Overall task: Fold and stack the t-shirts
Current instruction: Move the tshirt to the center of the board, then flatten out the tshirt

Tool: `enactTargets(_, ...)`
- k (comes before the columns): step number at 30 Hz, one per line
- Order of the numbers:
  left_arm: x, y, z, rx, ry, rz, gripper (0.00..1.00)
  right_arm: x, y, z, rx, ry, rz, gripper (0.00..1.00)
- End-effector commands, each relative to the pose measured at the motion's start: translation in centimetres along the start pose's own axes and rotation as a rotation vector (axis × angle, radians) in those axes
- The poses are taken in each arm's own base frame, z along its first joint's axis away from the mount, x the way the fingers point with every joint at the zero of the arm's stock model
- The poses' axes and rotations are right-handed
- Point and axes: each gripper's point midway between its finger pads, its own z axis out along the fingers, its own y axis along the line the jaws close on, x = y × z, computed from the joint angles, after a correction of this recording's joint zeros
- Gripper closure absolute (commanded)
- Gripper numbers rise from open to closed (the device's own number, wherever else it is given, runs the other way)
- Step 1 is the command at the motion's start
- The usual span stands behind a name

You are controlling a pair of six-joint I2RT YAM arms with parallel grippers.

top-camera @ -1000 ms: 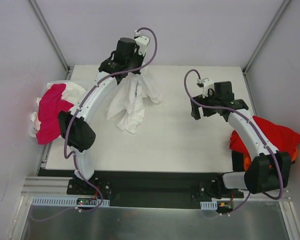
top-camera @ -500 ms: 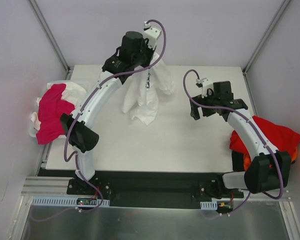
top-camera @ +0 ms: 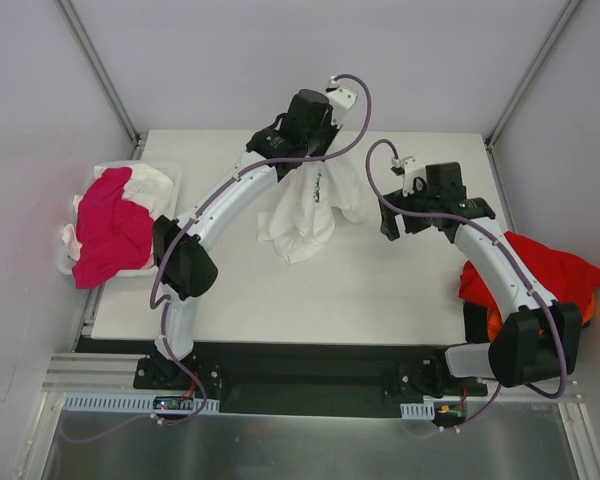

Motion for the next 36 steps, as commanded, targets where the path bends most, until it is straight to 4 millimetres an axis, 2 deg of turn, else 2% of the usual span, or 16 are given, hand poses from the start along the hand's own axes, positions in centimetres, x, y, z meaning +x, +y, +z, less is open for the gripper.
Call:
enactTargets(1,-1.2,3.5,0.0,-0.162,-0.038,0.035,0.79,-1.8,0.3,-0.7,-0.004,-0.042,-0.021,0.04)
enactTargets(2,-1.0,3.7,0.2,-0.174,-0.033,0.043,0.49,-1.8,0.3,-0.7,-0.005,-0.044,-0.020,0.04)
enactTargets(5,-0.9,4.6,0.0,-0.220,-0.029,0.053,0.07,-2.0,0.5,-0.9,-0.007,-0.051,-0.021,0.04)
enactTargets(6,-0.9,5.3,0.0,-0.240,-0.032,0.049,0.01,-1.9,0.5,-0.9,-0.005,-0.051,-0.020,0.04)
enactTargets(10,-1.4,8.0,-1.1,-0.287,-0.060,-0.010,0.01,-2.0,0.8,-1.0,-0.008,-0.053,-0.023,0.04)
enactTargets(13,-0.8,10.2,-2.5,-0.316,-0.054,-0.030,0.01,-2.2,2.1,-0.9,-0.035,-0.041,-0.045,0.04)
enactTargets(14,1.2,10.1,-2.2,-0.306,-0.011,-0.024,0.01,-2.4,3.4,-0.7,-0.058,-0.033,-0.074,0.04)
enactTargets(16,2.2,11.1,-3.7,-0.310,0.000,-0.028,0.01,-2.3,4.7,-0.1,-0.054,-0.012,-0.130,0.04)
enactTargets(17,4.9,11.0,-3.4,-0.301,0.057,-0.016,0.01,-2.2,6.8,0.6,-0.081,0.010,-0.189,0.04)
enactTargets(19,5.7,11.6,-4.7,-0.315,0.056,-0.003,0.01,-1.9,8.0,1.7,-0.060,0.049,-0.273,0.03)
enactTargets(20,8.0,11.2,-4.6,-0.308,0.101,0.008,0.01,-1.1,9.6,3.0,-0.083,0.089,-0.326,0.03)
enactTargets(22,8.2,12.1,-5.8,-0.335,0.073,0.023,0.01,-1.0,10.5,3.8,-0.079,0.113,-0.381,0.01)
enactTargets(23,10.3,12.1,-5.7,-0.336,0.109,0.031,0.01,-0.7,11.7,4.3,-0.102,0.130,-0.410,0.01)
enactTargets(27,12.0,14.3,-7.1,-0.390,0.110,0.019,0.01,-0.2,13.2,6.4,-0.130,0.194,-0.465,0.08)
enactTargets(31,13.2,16.3,-7.6,-0.430,0.121,-0.009,0.01,-2.1,13.9,7.1,-0.115,0.177,-0.488,0.12)
enactTargets(36,14.5,19.4,-7.9,-0.500,0.133,-0.018,0.01,-2.8,15.7,8.5,-0.142,0.180,-0.512,0.15)
